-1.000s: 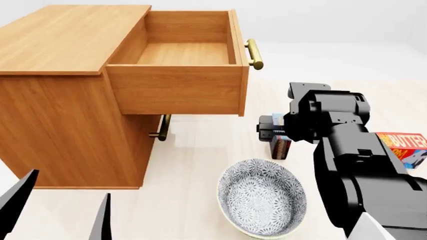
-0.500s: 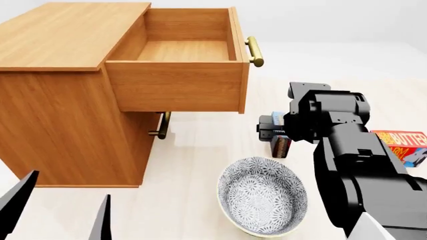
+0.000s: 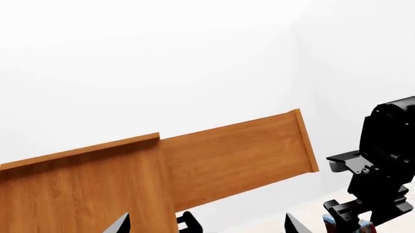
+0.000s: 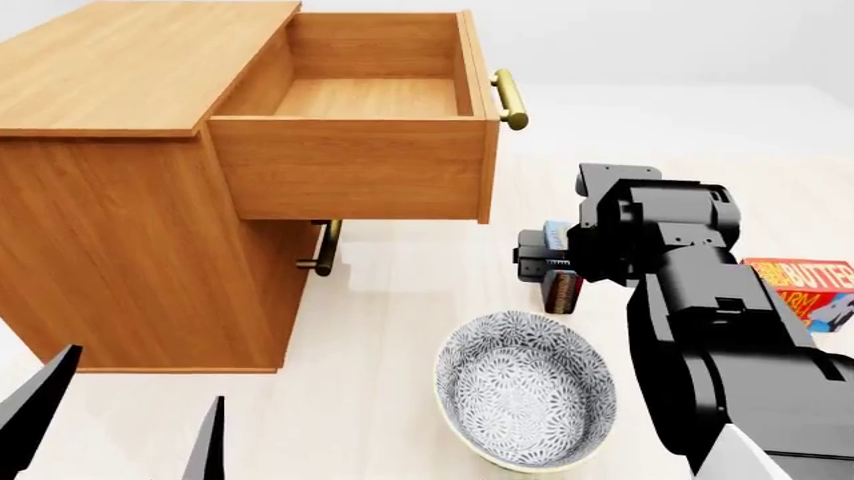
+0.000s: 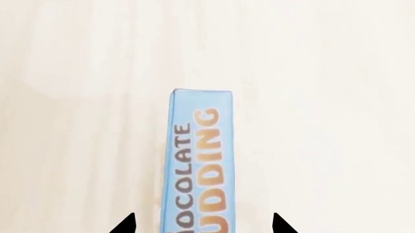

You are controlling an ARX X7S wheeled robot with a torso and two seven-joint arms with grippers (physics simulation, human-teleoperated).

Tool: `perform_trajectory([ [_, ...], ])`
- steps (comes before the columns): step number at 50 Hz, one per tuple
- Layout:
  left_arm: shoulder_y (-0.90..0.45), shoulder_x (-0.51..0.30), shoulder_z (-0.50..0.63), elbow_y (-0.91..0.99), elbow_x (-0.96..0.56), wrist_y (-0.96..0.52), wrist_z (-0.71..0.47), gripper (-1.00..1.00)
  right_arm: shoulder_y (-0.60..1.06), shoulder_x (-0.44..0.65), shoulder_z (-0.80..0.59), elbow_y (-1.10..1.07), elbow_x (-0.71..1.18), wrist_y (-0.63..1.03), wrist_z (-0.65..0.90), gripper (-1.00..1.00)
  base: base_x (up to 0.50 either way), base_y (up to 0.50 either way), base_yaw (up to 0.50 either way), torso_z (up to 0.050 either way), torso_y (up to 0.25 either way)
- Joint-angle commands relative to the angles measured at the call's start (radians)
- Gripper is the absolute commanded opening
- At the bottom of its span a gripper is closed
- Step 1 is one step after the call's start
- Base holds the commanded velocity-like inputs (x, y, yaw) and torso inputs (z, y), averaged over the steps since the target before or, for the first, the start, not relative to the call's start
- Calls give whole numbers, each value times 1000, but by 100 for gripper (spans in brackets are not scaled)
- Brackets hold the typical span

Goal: Put the chocolate pudding in the top drawer of the cabinet and close it.

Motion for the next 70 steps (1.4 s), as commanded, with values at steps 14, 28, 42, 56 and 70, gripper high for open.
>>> perform_trajectory([
  [14, 11, 3, -3, -12, 0, 11, 2, 100, -1, 0, 0, 1, 0, 0, 0, -100, 0, 0, 0, -14, 16],
  [28, 13, 4, -15, -18, 5, 19, -22, 100, -1, 0, 0, 1, 0, 0, 0, -100, 0, 0, 0, 0, 0],
  [42, 11, 8, -25, -21, -7, 7, -32, 100, -1, 0, 0, 1, 0, 0, 0, -100, 0, 0, 0, 0, 0],
  [56, 11, 5, -25, -23, -28, 26, -4, 100, -1, 0, 0, 1, 0, 0, 0, -100, 0, 0, 0, 18, 8],
  [70, 21, 8, -24, -27, -8, 22, -3, 100, -1, 0, 0, 1, 0, 0, 0, -100, 0, 0, 0, 49, 23],
])
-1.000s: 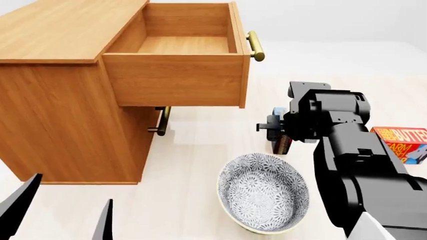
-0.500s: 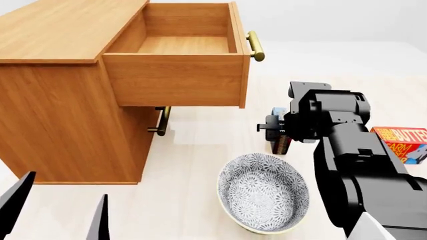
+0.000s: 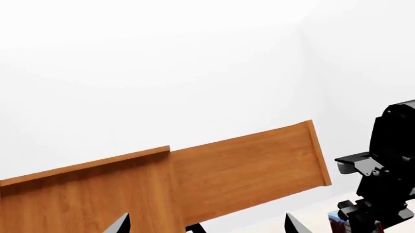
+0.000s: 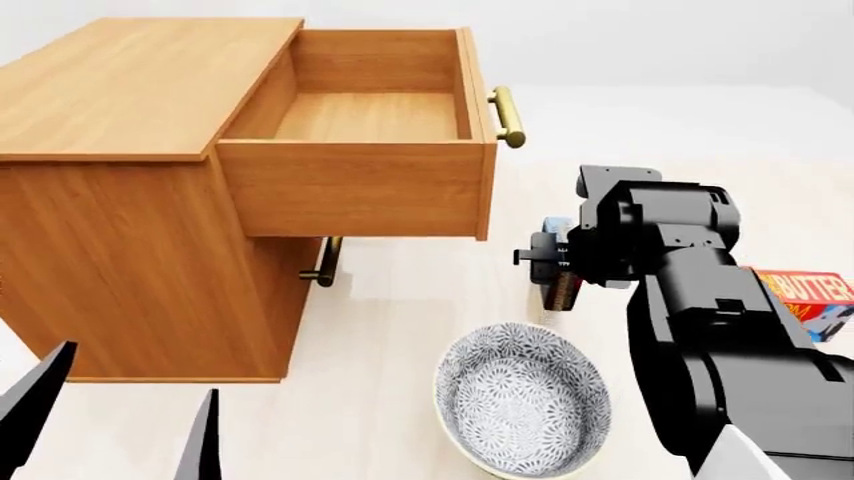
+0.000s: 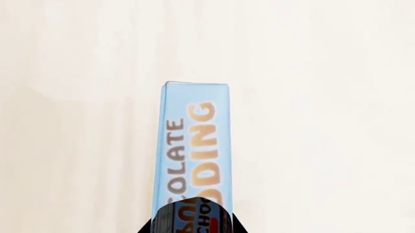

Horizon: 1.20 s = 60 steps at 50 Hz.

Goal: Put the chocolate pudding in the top drawer of the cabinet and close it.

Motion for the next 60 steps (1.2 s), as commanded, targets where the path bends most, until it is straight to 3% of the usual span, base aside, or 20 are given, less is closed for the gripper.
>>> perform_trajectory([
  [1, 7, 0, 0, -3, 10, 3, 2, 100, 2, 0, -2, 0, -1, -1, -7, -100, 0, 0, 0, 49, 23],
  [10, 11, -3, -2, -3, 19, 8, -4, 100, 2, 0, -2, 0, -1, -1, -7, -100, 0, 0, 0, 50, 23],
  [11, 12, -3, -2, -3, 20, 8, -4, 100, 0, 29, -23, 0, 0, -145, 143, -100, 0, 0, 0, 50, 23],
  [12, 12, -3, -3, -3, 20, 8, -4, 100, 4, 30, -23, 0, 0, -151, 179, -100, 0, 0, 0, 49, 23],
  [17, 13, -4, -5, -3, 22, 11, -7, 100, 12, 32, -42, 0, -6, -168, 204, -100, 0, 0, 0, 49, 22],
  [60, 20, -19, -25, 0, 34, 44, -26, 100, 75, 33, -169, 0, -8, -365, 217, -100, 0, 0, 0, 50, 23],
])
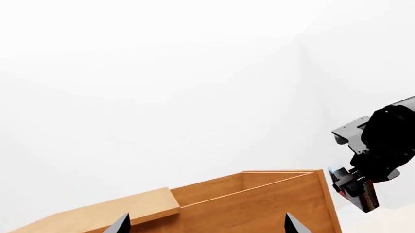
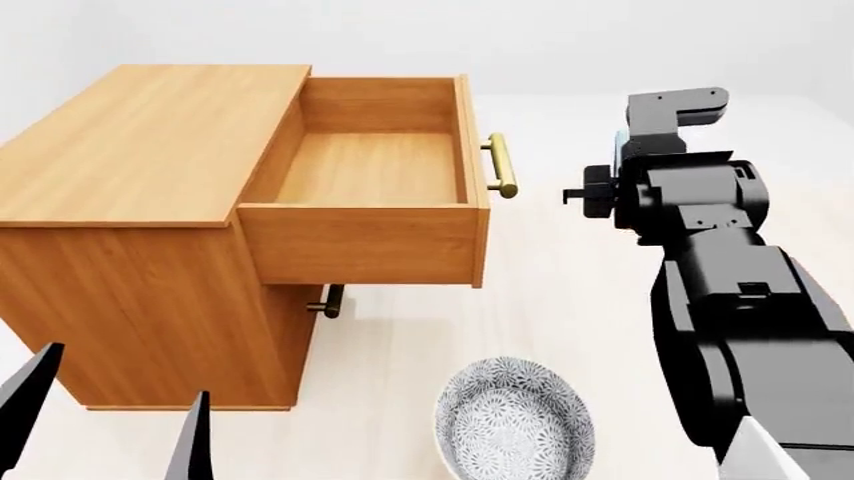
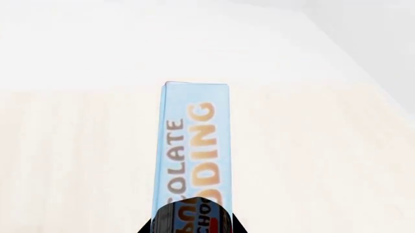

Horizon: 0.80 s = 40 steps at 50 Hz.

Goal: Put the chocolate pudding in the top drawer of the cabinet and close it.

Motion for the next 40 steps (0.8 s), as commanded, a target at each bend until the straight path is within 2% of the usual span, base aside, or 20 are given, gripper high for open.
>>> perform_trajectory([
  [1, 5, -6, -6, -4, 6, 15, -14, 100, 26, -5, -57, 0, -15, -84, -20, -100, 0, 0, 0, 50, 21],
  [7, 6, -5, -12, -13, 12, 23, -33, 100, 40, -7, -99, 0, -14, -145, -38, -100, 0, 0, 0, 49, 21],
  [13, 10, 1, -19, -27, 35, 23, -55, 100, 72, -9, -137, 0, -10, -188, -85, -100, 0, 0, 0, 0, 0],
  [40, 5, 19, -37, -81, 29, 62, -48, 100, 242, -77, -125, 0, 5, -205, -358, -100, 0, 0, 0, 0, 0],
])
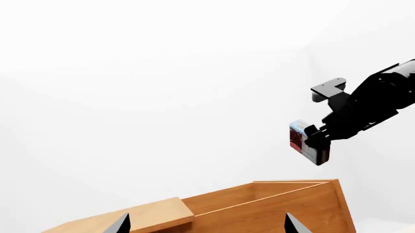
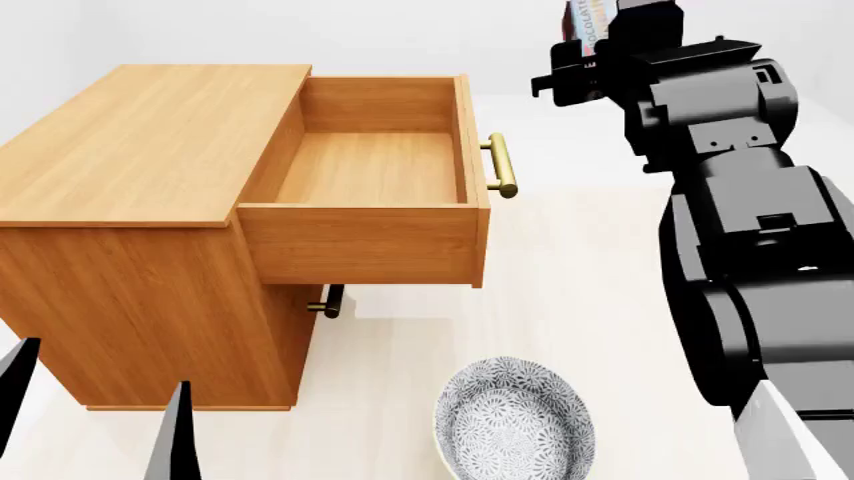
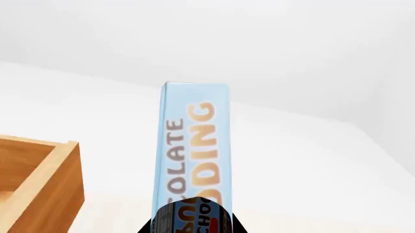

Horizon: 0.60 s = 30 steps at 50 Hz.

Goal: Put the chocolate pudding in the top drawer of the cabinet and close it.

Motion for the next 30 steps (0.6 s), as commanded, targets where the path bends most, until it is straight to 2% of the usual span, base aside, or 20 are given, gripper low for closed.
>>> perform_trajectory([
  [1, 1, 9, -5, -22, -4, 13, 2, 100, 61, -38, -3, 0, -3, -12, -112, -100, 0, 0, 0, 0, 0],
  [8, 5, 13, -8, -31, -6, 12, -6, 100, 82, -73, -12, 0, 27, -9, -197, -100, 0, 0, 0, 0, 0],
  [16, 15, 17, -9, -49, 8, 21, -22, 100, 117, -74, -441, 0, 522, -23, -209, -100, 0, 0, 0, 0, 0],
  [24, 20, 27, -12, -73, 13, 39, -27, 100, 167, -74, -986, -23, 1110, -75, -230, -100, 0, 0, 0, 0, 0],
  [30, 20, 39, -13, -100, 10, 59, -17, 100, 178, -74, -1224, -73, 1357, -89, -252, -100, 0, 0, 0, 0, 0],
])
